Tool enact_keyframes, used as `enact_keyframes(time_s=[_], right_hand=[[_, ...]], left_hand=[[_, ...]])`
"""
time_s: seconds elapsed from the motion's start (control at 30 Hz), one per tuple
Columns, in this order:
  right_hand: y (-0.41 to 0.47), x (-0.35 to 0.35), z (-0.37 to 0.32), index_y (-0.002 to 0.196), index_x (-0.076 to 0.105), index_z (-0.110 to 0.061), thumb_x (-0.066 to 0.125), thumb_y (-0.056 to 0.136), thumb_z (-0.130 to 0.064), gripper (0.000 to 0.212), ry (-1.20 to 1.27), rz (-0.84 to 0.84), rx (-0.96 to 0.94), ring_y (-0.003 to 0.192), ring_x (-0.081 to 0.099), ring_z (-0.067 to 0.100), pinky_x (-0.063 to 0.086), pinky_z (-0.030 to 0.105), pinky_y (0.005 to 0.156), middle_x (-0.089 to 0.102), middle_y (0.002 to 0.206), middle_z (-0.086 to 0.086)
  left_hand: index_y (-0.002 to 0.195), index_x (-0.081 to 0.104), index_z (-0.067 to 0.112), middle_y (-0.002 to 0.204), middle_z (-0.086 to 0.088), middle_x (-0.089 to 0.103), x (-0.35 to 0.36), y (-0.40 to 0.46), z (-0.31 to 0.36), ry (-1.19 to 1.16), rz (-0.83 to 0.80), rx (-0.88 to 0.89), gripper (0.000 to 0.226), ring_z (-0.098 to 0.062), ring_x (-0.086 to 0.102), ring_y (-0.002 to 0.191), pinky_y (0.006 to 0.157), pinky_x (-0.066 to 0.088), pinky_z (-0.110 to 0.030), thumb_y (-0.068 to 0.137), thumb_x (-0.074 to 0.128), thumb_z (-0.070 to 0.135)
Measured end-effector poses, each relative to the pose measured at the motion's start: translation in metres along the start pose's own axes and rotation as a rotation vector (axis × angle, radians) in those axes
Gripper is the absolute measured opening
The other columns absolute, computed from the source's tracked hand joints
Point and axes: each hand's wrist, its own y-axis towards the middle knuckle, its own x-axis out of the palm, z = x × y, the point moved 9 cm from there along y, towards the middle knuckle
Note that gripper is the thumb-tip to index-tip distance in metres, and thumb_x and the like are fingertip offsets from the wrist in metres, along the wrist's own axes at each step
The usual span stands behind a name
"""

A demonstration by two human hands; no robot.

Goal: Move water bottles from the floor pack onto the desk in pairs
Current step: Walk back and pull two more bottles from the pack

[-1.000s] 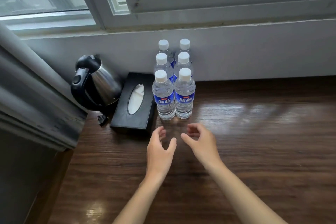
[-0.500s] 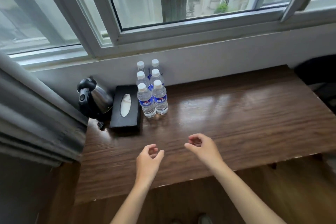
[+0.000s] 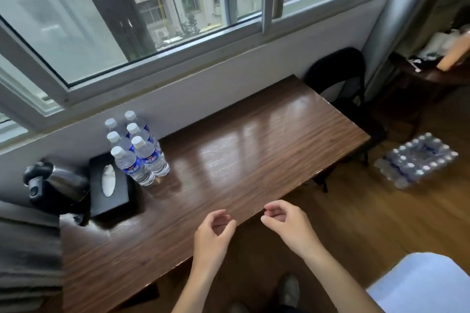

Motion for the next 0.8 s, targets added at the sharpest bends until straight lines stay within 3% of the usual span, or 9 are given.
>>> enact_keyframes(time_s=[0.3,0.43,0.8], right_hand=[[-0.018,-0.136,0.067,0.101,0.068,-0.022,0.073,0.081,-0.022,0.021,0.110,0.203,0.125,0.083,0.067,0.004,0.048,0.011,0.067,0.070,0.090,-0.008],[-0.025,-0.188,0.104,0.099,0.067,-0.020,0.073,0.080,-0.019,0.020,0.187,0.305,0.212,0.083,0.066,0.006,0.048,0.012,0.068,0.069,0.092,-0.005],[-0.029,-0.298,0.179,0.104,0.064,-0.007,0.068,0.084,-0.007,0.021,0.389,0.590,0.421,0.079,0.061,0.008,0.044,0.001,0.059,0.066,0.098,0.009]], left_hand=[[0.109,0.062,0.024,0.099,0.010,0.069,0.130,-0.012,0.070,0.107,-0.193,0.096,0.025,0.001,0.064,0.090,0.066,0.048,-0.003,0.086,0.072,0.022],[0.112,0.062,0.024,0.102,0.009,0.069,0.192,-0.015,0.095,0.171,-0.310,0.126,0.027,-0.002,0.065,0.093,0.075,0.049,-0.009,0.086,0.072,0.024],[0.110,0.065,0.023,0.099,0.010,0.072,0.349,0.010,0.146,0.337,-0.649,0.178,0.027,-0.004,0.068,0.092,0.082,0.054,-0.017,0.085,0.073,0.024]])
